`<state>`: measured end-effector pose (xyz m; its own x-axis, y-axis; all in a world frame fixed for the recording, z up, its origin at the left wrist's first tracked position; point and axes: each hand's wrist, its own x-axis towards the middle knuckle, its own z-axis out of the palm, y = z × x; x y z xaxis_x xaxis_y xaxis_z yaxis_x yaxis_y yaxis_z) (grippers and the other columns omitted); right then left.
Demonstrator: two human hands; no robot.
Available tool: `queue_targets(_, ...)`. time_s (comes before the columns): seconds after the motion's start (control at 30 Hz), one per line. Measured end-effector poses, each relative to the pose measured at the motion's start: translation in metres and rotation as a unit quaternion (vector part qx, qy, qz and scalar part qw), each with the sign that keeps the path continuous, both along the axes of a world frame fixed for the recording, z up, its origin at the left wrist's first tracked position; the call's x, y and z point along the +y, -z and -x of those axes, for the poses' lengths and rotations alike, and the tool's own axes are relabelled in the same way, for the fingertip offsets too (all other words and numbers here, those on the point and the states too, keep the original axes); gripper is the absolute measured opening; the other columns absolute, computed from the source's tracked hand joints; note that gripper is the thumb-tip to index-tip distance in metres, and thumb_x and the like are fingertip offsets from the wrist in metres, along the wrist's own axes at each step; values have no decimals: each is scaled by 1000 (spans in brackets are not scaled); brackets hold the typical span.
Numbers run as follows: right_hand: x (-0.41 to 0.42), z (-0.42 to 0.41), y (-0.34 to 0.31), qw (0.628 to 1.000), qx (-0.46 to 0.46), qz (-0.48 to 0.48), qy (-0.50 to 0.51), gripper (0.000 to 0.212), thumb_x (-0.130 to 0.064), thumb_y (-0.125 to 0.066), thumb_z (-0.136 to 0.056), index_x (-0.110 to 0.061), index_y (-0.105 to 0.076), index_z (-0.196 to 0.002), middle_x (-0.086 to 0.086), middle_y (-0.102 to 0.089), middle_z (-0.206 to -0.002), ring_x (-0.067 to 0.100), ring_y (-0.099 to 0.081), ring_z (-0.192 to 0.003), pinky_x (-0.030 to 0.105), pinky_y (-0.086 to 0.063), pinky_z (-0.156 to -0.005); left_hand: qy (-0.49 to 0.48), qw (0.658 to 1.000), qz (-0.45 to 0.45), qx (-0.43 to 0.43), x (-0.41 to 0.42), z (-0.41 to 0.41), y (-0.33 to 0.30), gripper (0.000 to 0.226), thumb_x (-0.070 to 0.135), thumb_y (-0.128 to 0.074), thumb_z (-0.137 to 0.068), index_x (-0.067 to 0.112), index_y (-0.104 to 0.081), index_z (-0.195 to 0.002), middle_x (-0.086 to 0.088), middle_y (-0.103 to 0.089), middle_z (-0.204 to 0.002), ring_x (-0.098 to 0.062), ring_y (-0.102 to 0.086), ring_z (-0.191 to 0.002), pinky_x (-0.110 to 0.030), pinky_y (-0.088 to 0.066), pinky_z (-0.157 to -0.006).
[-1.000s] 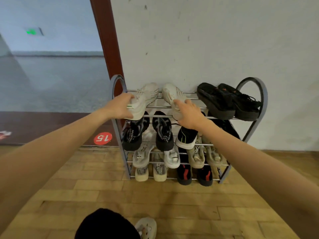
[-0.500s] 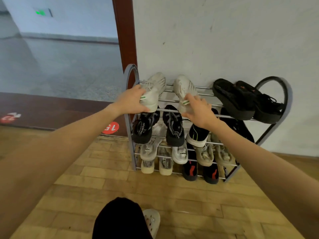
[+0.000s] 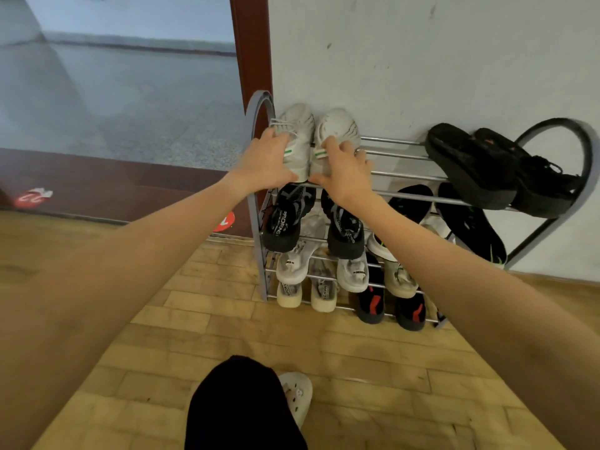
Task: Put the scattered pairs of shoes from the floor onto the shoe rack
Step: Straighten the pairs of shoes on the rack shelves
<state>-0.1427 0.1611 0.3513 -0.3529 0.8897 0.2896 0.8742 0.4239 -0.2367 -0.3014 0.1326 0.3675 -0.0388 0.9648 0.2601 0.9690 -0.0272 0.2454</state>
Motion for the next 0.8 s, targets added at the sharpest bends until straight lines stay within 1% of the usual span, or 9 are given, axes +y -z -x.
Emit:
queue_targets(0.17, 4, -14, 9, 999, 0, -4, -46, 58, -41, -62, -89, -17, -39, -136, 16, -50, -130, 43, -44, -118, 51, -39, -98, -23, 999, -30, -31, -9, -6, 12, 71, 27, -73, -75, 13, -39, -136, -18, -42, -132, -38, -52, -108, -42, -45, -92)
queue_targets(0.27, 0, -30, 14, 994, 13, 20, -110, 68, -37, -62, -90, -17, -28, -146, 18, -47, -136, 43, -44, -122, 49, -38, -104, -18, 995, -58, -79, -22, -9, 21, 76, 18, -67, -79, 16, -28, -145, -18, -33, -142, -39, -50, -115, -45, -45, -96)
queue_targets(0.33, -7, -43, 15, 990, 25, 13, -135, 70, -29, -60, -92, -15, -24, -150, 19, -46, -138, 40, -45, -123, 46, -39, -104, -32, 991, -86, -94, -31, -14, 27, 78, 14, -65, -80, 15, -24, -146, -19, -30, -144, -39, -49, -118, -44, -46, -93)
queue_targets(0.4, -18, -59, 21, 988, 43, -27, -143, 60, -20, -57, -93, -10, -32, -146, 18, -46, -137, 37, -48, -121, 43, -42, -100, -61, 982, -141, -108, -40, -23, 34, 70, 11, -65, -79, 7, -31, -139, -18, -37, -136, -34, -51, -113, -38, -49, -87)
queue_targets(0.5, -39, -82, 39, 985, 55, -82, -144, 43, -10, -54, -91, -4, -47, -133, 18, -51, -125, 35, -53, -111, 40, -46, -91, -119, 958, -223, -134, -54, -36, 50, 41, 8, -62, -79, 4, -45, -116, -13, -47, -118, -21, -51, -98, -27, -45, -78)
queue_targets(0.57, -50, -93, 56, 986, 33, -68, -150, 39, -8, -54, -89, -2, -52, -127, 18, -53, -117, 34, -54, -105, 40, -48, -87, -114, 960, -205, -154, -61, -44, 66, 28, 8, -58, -80, 6, -51, -106, -10, -53, -109, -19, -50, -93, -25, -39, -73)
queue_targets(0.67, -54, -103, 80, 987, -28, -16, -155, 43, -8, -57, -87, -2, -49, -130, 19, -50, -119, 35, -53, -104, 45, -48, -87, -61, 987, -94, -115, -61, -50, 94, 20, 11, -57, -81, 7, -60, -101, -13, -59, -107, -28, -55, -100, -33, -43, -76)
queue_targets(0.73, -49, -101, 93, 988, -48, 33, -141, 54, -11, -60, -88, -5, -42, -138, 19, -44, -127, 36, -51, -110, 47, -47, -92, -42, 997, -6, -62, -57, -51, 111, 37, 13, -62, -81, 5, -57, -117, -17, -54, -121, -35, -51, -112, -41, -46, -87)
queue_targets(0.8, -43, -95, 107, 989, -49, 76, -118, 66, -17, -63, -88, -10, -31, -146, 20, -37, -139, 40, -44, -123, 48, -43, -101, -44, 998, 26, -44, -50, -48, 122, 60, 14, -67, -78, 6, -46, -134, -19, -44, -136, -40, -43, -122, -47, -43, -97)
